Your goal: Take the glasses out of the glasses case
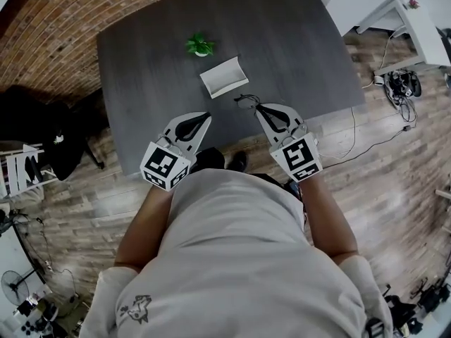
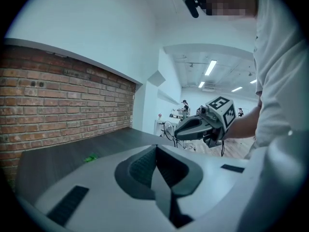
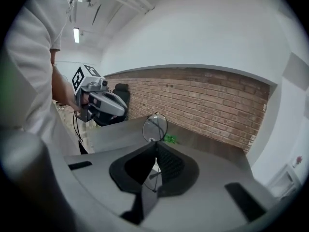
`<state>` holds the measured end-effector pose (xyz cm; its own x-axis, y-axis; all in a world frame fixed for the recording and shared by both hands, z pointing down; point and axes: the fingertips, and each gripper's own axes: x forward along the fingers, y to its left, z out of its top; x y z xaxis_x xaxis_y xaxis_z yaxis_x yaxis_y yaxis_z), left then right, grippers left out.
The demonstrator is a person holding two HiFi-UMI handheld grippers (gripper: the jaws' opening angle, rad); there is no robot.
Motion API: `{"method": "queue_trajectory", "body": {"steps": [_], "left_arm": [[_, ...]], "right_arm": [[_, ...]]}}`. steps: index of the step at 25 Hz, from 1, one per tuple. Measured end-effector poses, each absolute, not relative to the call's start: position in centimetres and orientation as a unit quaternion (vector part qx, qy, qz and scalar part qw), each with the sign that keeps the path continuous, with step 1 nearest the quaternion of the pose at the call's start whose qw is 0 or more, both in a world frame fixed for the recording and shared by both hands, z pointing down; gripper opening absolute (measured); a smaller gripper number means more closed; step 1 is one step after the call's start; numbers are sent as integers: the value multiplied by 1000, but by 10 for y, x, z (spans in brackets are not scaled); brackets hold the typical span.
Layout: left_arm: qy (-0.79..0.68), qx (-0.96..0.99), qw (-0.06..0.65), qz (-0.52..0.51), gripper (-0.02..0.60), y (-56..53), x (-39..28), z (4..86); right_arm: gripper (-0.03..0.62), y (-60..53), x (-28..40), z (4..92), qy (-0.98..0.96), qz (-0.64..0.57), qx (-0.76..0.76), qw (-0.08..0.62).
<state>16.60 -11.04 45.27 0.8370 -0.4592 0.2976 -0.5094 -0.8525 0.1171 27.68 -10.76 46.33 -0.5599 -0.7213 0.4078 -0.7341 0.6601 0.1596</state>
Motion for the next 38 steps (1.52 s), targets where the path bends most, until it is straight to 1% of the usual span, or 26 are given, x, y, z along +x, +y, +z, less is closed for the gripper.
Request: {"method": "queue_trajectory", "body": {"steps": [3,7,14,23,32,38], "left_arm": [[-248,955,93,134,11,-106,160,451],[-242,957,73,140,11,-103,150,451],[-209,966,77,129,11,-92,125,442],[-182,974,71,113,11,-61,45,429],[-158,979,62,110,11,-8,-40,429],[-145,982,65,103,11,14,-69,422]], "right_arm": [[12,-103,271,463,-884,19,413,218],[12,-97,265,457,-879,29,429,207],[12,-82,243,443,-863,24,465,199],[14,-47,173,432,-843,13,503,189],[14,3,101,422,-828,9,530,181],[14,30,71,407,-823,3,539,181]]}}
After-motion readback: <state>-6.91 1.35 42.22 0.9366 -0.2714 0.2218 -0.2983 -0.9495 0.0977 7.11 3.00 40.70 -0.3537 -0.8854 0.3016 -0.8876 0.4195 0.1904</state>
